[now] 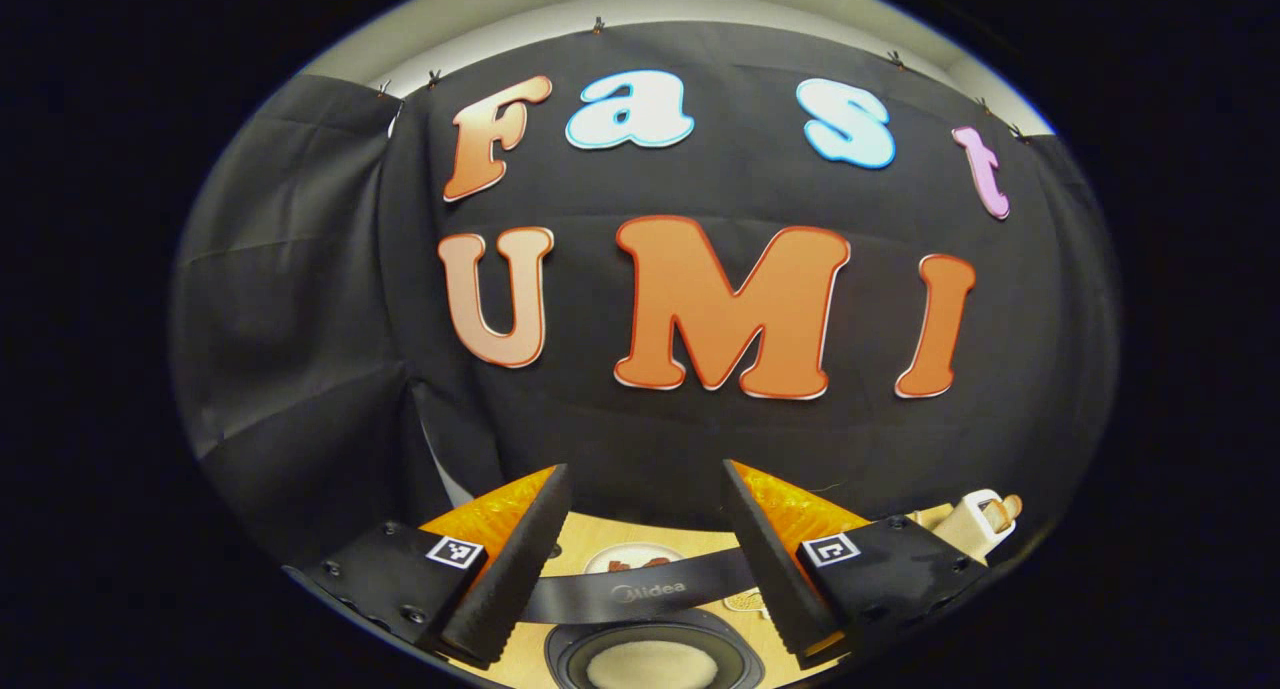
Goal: Close the left gripper, press the button to open the rice cooker; take a wooden spoon from the chopstick holder with the right hand, scoop a spoonful of rice and pour it into the rice cooker, then put the wooden spoon back into the chopstick holder.
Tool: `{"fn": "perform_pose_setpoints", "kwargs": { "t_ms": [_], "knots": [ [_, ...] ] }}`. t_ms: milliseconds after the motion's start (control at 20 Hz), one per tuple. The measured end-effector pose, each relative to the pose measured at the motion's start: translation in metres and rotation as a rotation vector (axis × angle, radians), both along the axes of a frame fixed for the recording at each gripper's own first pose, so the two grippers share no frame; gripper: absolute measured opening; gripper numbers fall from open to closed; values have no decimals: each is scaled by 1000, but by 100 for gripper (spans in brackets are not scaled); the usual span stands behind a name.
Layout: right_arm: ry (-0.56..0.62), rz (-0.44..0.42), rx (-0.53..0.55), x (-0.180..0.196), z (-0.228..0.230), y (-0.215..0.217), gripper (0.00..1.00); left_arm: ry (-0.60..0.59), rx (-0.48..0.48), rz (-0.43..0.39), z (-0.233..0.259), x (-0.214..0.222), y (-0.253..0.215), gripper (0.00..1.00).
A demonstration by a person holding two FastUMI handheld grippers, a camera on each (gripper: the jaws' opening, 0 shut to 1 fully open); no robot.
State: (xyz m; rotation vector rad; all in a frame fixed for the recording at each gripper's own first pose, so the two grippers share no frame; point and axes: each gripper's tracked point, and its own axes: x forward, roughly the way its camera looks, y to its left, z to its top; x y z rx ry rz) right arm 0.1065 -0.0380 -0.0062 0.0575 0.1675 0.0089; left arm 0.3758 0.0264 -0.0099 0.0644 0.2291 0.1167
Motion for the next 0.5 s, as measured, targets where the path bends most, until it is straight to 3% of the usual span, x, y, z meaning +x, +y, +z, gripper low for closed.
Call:
{"fn": "perform_pose_setpoints", "kwargs": {
  "t_ms": [200,500],
  "knots": [
    [-14,20,5,2,3,4,95,79,-25,22,-42,-1,6,98],
    [-28,33,21,4,7,5,95,78,-37,-12,-45,-8,-1,100]
  ]
}}
